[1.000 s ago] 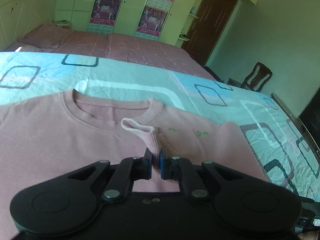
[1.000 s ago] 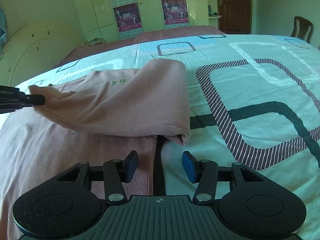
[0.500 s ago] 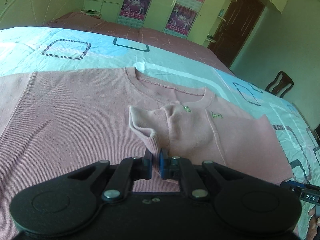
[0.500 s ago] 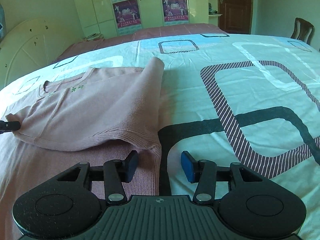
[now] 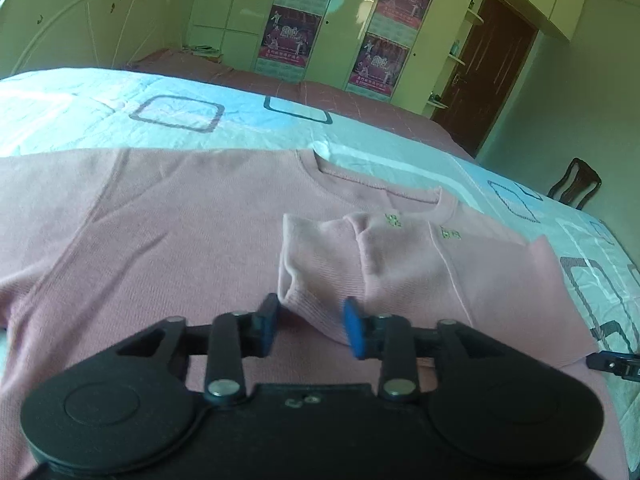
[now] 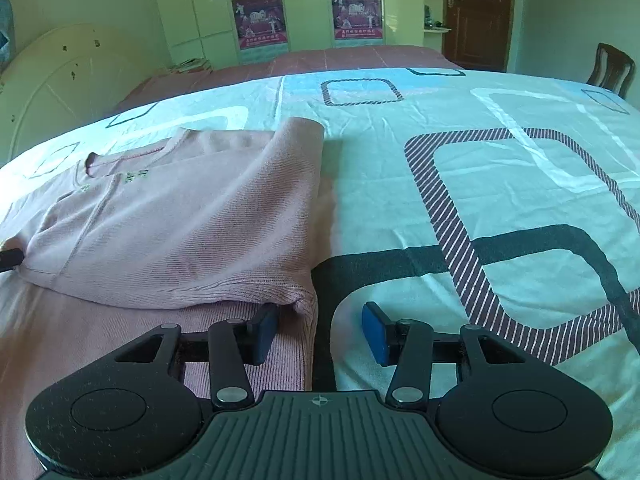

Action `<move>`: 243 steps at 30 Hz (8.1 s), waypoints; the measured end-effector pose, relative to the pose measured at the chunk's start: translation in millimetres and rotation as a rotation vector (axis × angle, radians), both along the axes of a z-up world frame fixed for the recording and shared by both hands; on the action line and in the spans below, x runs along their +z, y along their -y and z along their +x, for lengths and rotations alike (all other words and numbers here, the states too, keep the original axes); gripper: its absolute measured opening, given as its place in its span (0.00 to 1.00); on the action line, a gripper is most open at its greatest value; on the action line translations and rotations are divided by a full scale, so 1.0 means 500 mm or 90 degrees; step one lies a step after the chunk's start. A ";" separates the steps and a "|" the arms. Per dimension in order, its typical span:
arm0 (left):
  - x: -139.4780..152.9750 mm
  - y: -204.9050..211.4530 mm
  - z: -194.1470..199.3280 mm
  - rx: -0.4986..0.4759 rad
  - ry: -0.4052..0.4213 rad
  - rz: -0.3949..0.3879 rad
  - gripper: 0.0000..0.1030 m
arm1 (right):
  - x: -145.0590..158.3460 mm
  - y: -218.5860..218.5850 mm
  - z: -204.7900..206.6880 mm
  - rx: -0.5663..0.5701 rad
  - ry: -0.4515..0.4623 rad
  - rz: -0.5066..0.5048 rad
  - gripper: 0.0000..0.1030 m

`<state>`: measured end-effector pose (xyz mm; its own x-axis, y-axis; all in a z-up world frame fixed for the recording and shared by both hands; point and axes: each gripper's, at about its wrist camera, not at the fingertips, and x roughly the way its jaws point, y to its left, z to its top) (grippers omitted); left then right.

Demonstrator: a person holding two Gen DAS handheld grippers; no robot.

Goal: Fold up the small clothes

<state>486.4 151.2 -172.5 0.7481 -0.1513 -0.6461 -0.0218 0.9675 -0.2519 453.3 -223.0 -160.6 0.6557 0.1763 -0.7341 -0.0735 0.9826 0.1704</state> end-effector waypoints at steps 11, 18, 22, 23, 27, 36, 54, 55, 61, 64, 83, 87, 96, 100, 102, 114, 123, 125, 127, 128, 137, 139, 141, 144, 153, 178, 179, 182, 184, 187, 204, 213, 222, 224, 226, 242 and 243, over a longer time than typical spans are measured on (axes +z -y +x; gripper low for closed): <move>-0.021 -0.026 0.162 -0.072 -0.031 -0.044 0.32 | 0.044 0.040 0.107 -0.013 0.056 0.044 0.46; -0.003 -0.030 0.106 -0.017 0.040 -0.048 0.05 | 0.030 0.047 0.199 -0.057 0.047 0.055 0.46; -0.023 -0.025 0.092 -0.009 0.029 -0.032 0.05 | 0.012 0.044 0.239 -0.057 0.035 0.071 0.46; -0.025 -0.026 0.094 -0.005 0.027 -0.034 0.05 | 0.007 0.041 0.249 -0.060 0.034 0.068 0.46; -0.024 -0.025 0.102 -0.002 0.025 -0.023 0.05 | 0.005 0.021 0.276 -0.028 0.048 0.068 0.02; -0.001 -0.022 0.093 0.030 0.023 0.041 0.19 | -0.009 0.004 0.325 -0.025 0.035 0.004 0.00; -0.023 0.073 0.169 -0.106 0.001 0.057 0.27 | -0.026 -0.007 0.345 0.024 0.001 -0.060 0.00; -0.016 0.083 0.165 -0.108 0.002 0.070 0.28 | -0.023 -0.008 0.339 0.026 -0.002 -0.056 0.00; 0.009 0.123 0.081 -0.136 0.026 0.082 0.34 | -0.003 -0.034 0.213 0.052 -0.015 -0.052 0.00; -0.021 0.129 0.038 -0.160 0.013 0.117 0.34 | -0.015 -0.033 0.140 0.050 -0.016 -0.069 0.00; 0.005 0.118 -0.009 -0.095 -0.023 0.144 0.43 | -0.003 -0.052 0.051 0.050 -0.020 -0.038 0.00; 0.000 0.133 -0.006 -0.092 -0.040 0.160 0.45 | 0.005 -0.051 0.040 0.062 -0.003 -0.024 0.00; 0.049 0.092 -0.078 0.061 -0.021 0.129 0.92 | 0.008 -0.052 0.034 0.083 0.014 -0.003 0.00; 0.069 -0.006 -0.159 0.157 -0.023 0.137 0.92 | 0.017 -0.074 0.028 0.090 0.009 0.006 0.04; 0.077 -0.088 -0.200 0.216 -0.015 0.103 0.79 | 0.025 -0.085 0.018 0.079 0.018 0.009 0.66; 0.023 -0.661 -0.353 0.547 0.053 -0.253 0.58 | 0.077 -0.232 -0.057 -0.025 0.048 -0.002 0.60; -0.011 -0.814 -0.328 0.583 0.103 -0.346 0.34 | 0.162 -0.362 -0.048 -0.031 0.091 -0.020 0.60; -0.019 -0.826 -0.316 0.581 0.089 -0.332 0.17 | 0.167 -0.363 -0.045 -0.041 0.093 -0.021 0.60; -0.016 -0.826 -0.306 0.568 0.081 -0.305 0.12 | 0.162 -0.353 -0.041 -0.053 0.085 -0.018 0.60; -0.007 -0.819 -0.302 0.561 0.081 -0.290 0.11 | 0.159 -0.345 -0.040 -0.061 0.080 -0.013 0.60; 0.119 -0.515 -0.159 0.244 0.104 -0.144 0.11 | 0.122 -0.265 -0.052 -0.092 0.057 0.014 0.60; 0.138 -0.386 -0.111 0.151 0.091 -0.101 0.11 | 0.116 -0.246 -0.051 -0.089 0.057 0.026 0.60; 0.147 -0.272 -0.071 0.083 0.078 -0.073 0.11 | 0.111 -0.226 -0.050 -0.087 0.057 0.040 0.60; 0.143 -0.093 -0.014 -0.007 0.059 -0.047 0.11 | 0.105 -0.186 -0.050 -0.087 0.055 0.065 0.60; 0.010 0.275 0.085 -0.202 -0.074 0.046 0.36 | 0.088 -0.060 -0.068 -0.088 0.030 0.152 0.61; 0.051 -0.199 -0.082 0.011 -0.030 0.136 0.40 | -0.017 -0.280 0.127 -0.023 -0.084 0.297 0.17; 0.048 -0.198 -0.073 -0.001 -0.031 0.136 0.39 | -0.015 -0.286 0.131 -0.025 -0.084 0.288 0.17; 0.036 -0.206 -0.052 -0.017 -0.036 0.145 0.35 | -0.007 -0.299 0.136 -0.023 -0.082 0.263 0.12; 0.033 -0.219 -0.042 -0.024 -0.042 0.129 0.25 | 0.017 -0.311 0.132 -0.015 -0.053 0.230 0.04; 0.028 -0.236 -0.038 -0.024 -0.049 0.112 0.14 | 0.086 -0.318 0.119 -0.004 0.020 0.190 0.04; 0.014 -0.247 -0.032 -0.065 -0.059 0.109 0.12 | 0.039 -0.285 0.031 -0.046 0.019 0.091 0.04; 0.018 -0.249 -0.028 -0.094 -0.064 0.115 0.13 | 0.007 -0.276 0.020 -0.055 -0.024 0.114 0.04; 0.075 -0.181 -0.036 -0.135 -0.012 0.124 0.34 | 0.072 -0.309 0.023 -0.024 0.028 0.085 0.04; 0.031 -0.162 -0.004 -0.137 -0.060 0.120 0.35 | 0.030 -0.330 0.043 -0.025 -0.026 0.052 0.04; 0.018 -0.164 0.004 -0.128 -0.064 0.109 0.35 | 0.009 -0.320 0.048 -0.031 -0.055 0.070 0.04; 0.020 -0.256 0.301 -0.041 -0.054 0.009 0.37 | 0.023 -0.258 0.216 -0.096 -0.041 0.053 0.05; 0.030 -0.238 0.291 -0.050 -0.039 0.018 0.43 | 0.037 -0.269 0.210 -0.083 -0.021 0.059 0.06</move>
<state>632.0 270.2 -157.4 0.6939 -0.1896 -0.6947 0.0402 0.9734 -0.2255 558.1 -88.4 -142.0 0.6536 0.1588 -0.7400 0.0612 0.9635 0.2608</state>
